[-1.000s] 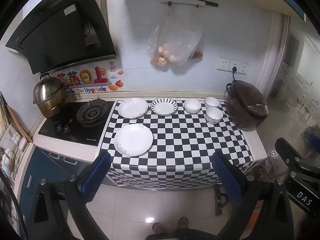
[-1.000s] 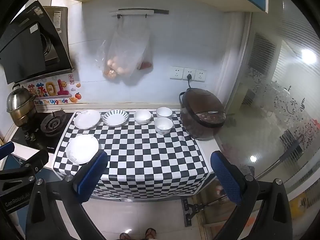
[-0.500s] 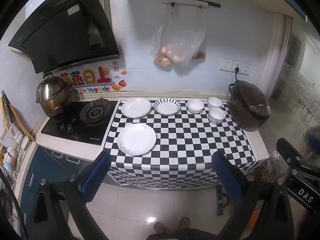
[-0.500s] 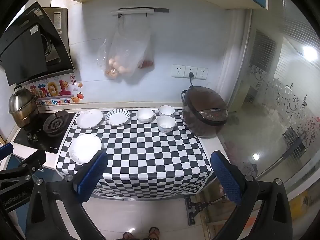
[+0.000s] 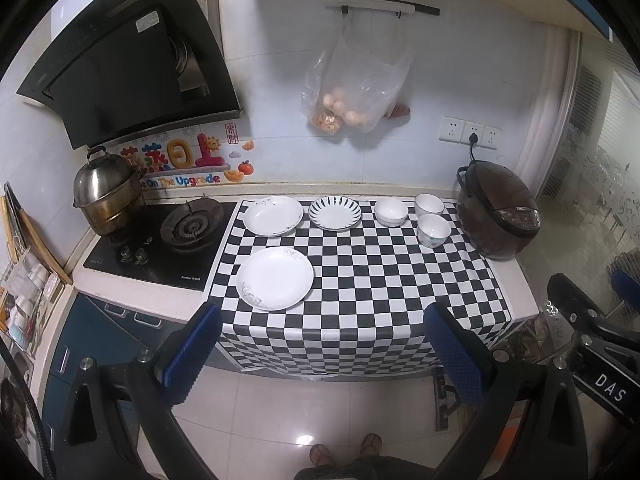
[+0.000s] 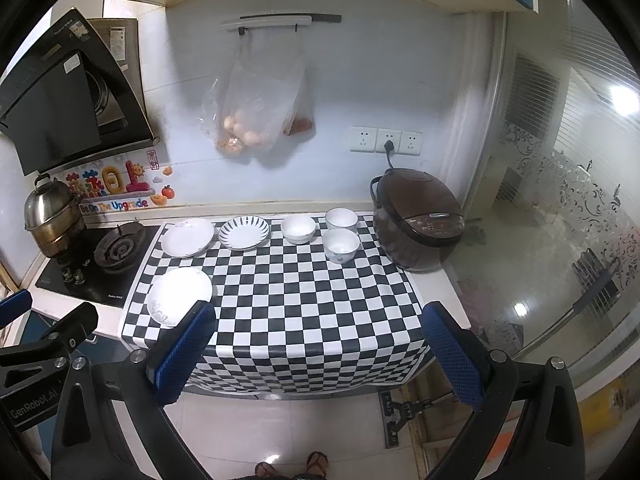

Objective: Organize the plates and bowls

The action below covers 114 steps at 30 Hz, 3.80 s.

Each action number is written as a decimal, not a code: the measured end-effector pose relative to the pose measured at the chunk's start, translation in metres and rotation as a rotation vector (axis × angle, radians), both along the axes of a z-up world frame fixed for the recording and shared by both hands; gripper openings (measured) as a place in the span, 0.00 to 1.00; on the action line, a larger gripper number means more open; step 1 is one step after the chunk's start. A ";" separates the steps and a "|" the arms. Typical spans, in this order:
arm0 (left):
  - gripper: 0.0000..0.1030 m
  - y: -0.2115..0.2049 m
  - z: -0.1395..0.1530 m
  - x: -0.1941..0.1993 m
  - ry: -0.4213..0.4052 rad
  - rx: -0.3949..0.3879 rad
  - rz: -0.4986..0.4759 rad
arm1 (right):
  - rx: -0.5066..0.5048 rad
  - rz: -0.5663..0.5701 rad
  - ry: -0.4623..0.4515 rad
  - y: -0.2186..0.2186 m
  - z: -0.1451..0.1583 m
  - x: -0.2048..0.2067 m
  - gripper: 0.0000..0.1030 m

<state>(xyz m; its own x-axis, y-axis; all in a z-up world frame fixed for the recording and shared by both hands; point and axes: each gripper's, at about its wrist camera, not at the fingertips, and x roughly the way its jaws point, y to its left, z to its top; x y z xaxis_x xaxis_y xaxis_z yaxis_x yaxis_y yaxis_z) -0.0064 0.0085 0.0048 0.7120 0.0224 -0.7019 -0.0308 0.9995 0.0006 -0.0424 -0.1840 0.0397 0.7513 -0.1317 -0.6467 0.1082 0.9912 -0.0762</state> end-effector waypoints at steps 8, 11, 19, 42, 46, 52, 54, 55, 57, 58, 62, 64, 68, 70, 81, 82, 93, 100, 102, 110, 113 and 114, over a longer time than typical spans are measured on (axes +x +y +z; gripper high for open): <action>1.00 0.000 0.003 -0.002 -0.001 0.002 0.001 | -0.002 0.002 0.005 0.000 0.001 0.000 1.00; 1.00 -0.001 0.002 -0.002 -0.001 0.004 -0.003 | -0.003 0.002 0.003 0.000 0.001 0.001 1.00; 1.00 0.002 0.002 0.003 -0.002 0.005 0.005 | -0.002 0.001 0.002 0.000 0.001 0.003 1.00; 1.00 -0.003 0.004 0.010 -0.010 0.009 0.004 | -0.006 -0.002 -0.004 -0.002 -0.002 0.005 1.00; 1.00 -0.003 0.004 0.010 -0.010 0.008 0.004 | -0.005 -0.002 -0.005 -0.002 -0.002 0.005 1.00; 1.00 -0.002 0.004 0.009 -0.010 0.008 0.003 | -0.009 -0.001 -0.007 -0.002 -0.001 0.007 1.00; 1.00 -0.002 0.004 0.009 -0.012 0.008 0.003 | -0.010 -0.002 -0.009 -0.002 0.000 0.008 1.00; 1.00 -0.002 0.004 0.009 -0.012 0.007 0.003 | -0.009 -0.002 -0.009 -0.002 -0.001 0.007 1.00; 1.00 -0.001 0.004 0.009 -0.013 0.007 0.002 | -0.009 -0.003 -0.010 -0.002 0.000 0.008 1.00; 1.00 -0.002 0.005 0.010 -0.014 0.008 0.002 | -0.008 -0.003 -0.011 -0.002 0.000 0.008 1.00; 1.00 -0.002 0.006 0.012 -0.013 0.006 0.002 | -0.009 -0.003 -0.010 -0.002 0.000 0.008 1.00; 1.00 -0.003 0.007 0.014 -0.012 0.004 0.003 | -0.008 -0.003 -0.010 -0.002 0.000 0.007 1.00; 1.00 -0.005 0.008 0.021 -0.019 0.003 0.018 | -0.003 -0.005 -0.015 -0.003 0.000 0.011 1.00; 1.00 -0.005 0.004 0.029 -0.035 0.009 0.039 | 0.008 -0.003 -0.024 -0.007 -0.003 0.019 1.00; 1.00 0.024 -0.081 0.103 0.085 0.077 0.239 | 0.092 0.265 0.167 0.000 -0.097 0.126 1.00; 1.00 0.030 -0.090 0.110 0.104 0.074 0.255 | 0.110 0.291 0.192 0.004 -0.109 0.137 1.00; 1.00 0.121 -0.196 0.208 0.325 0.019 0.365 | 0.264 0.337 0.498 0.061 -0.258 0.283 1.00; 0.89 0.194 -0.279 0.291 0.509 -0.086 0.331 | 0.335 0.299 0.663 0.110 -0.342 0.367 0.99; 0.81 0.211 -0.304 0.313 0.557 -0.108 0.299 | 0.355 0.290 0.717 0.126 -0.366 0.390 0.97; 0.47 0.247 -0.389 0.367 0.743 -0.193 0.173 | 0.390 0.252 0.921 0.178 -0.449 0.445 0.70; 0.46 0.254 -0.404 0.374 0.768 -0.215 0.142 | 0.403 0.249 0.953 0.193 -0.464 0.454 0.63; 0.46 0.254 -0.410 0.375 0.784 -0.223 0.122 | 0.409 0.246 0.964 0.196 -0.468 0.457 0.61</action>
<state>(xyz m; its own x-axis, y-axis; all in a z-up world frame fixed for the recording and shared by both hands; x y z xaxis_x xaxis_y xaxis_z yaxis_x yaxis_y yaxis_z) 0.3683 0.2629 -0.4047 0.0147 -0.1305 -0.9913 -0.2124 0.9684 -0.1307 0.4143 0.0124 -0.4281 -0.1228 0.3145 -0.9413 -0.0260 0.9471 0.3199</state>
